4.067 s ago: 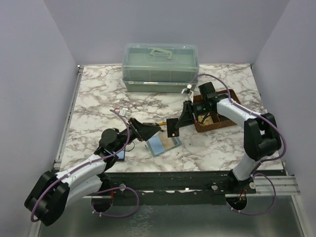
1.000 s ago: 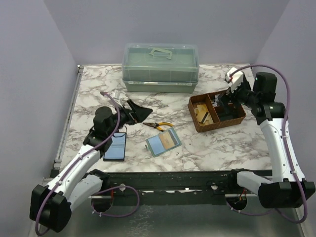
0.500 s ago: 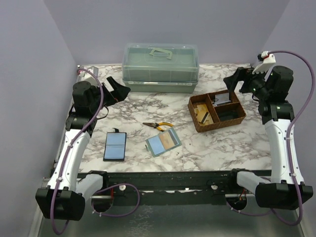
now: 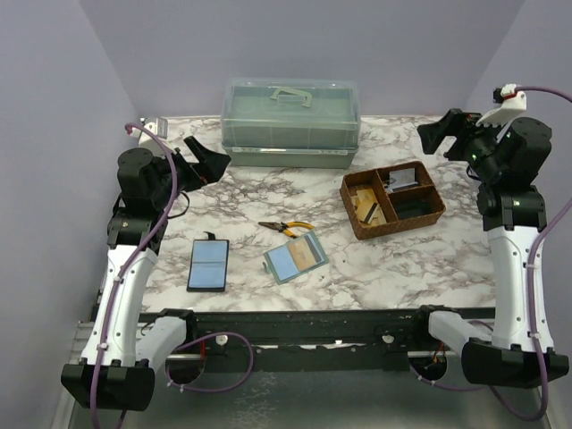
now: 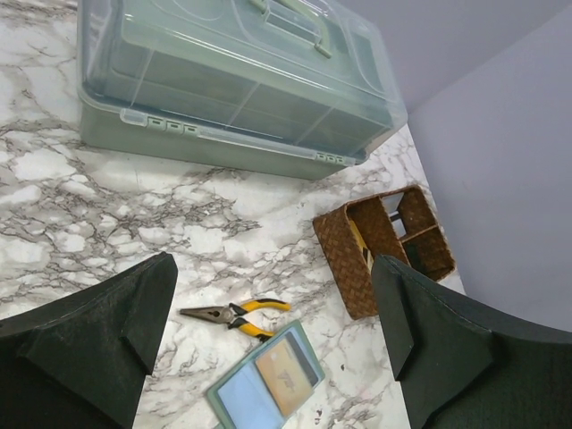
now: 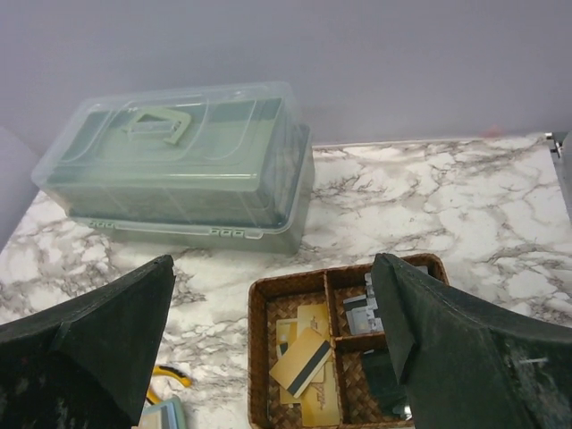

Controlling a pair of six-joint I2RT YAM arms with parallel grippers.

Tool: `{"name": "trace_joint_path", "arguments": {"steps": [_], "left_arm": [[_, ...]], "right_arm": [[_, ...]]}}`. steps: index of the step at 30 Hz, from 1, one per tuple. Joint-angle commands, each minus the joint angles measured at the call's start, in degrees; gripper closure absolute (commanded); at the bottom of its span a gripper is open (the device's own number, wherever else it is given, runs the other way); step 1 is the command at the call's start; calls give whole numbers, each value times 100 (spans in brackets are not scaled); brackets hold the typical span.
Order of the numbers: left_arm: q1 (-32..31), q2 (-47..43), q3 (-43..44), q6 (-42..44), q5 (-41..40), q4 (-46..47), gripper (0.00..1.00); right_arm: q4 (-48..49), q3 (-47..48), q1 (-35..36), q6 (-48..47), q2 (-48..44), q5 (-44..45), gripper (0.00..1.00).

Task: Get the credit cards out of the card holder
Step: Reset both arms

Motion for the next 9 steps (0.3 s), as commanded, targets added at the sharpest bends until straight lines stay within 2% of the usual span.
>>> {"name": "trace_joint_path", "arguments": {"steps": [1,9], "left_arm": [[47,-60,149,-4,174,-145,1],[44,-166,198,-22,301,-187,1]], "right_arm": [[-172,153,-9,-32,-219,350,1],[-334,176,-9,-207,-328,367,1]]}}
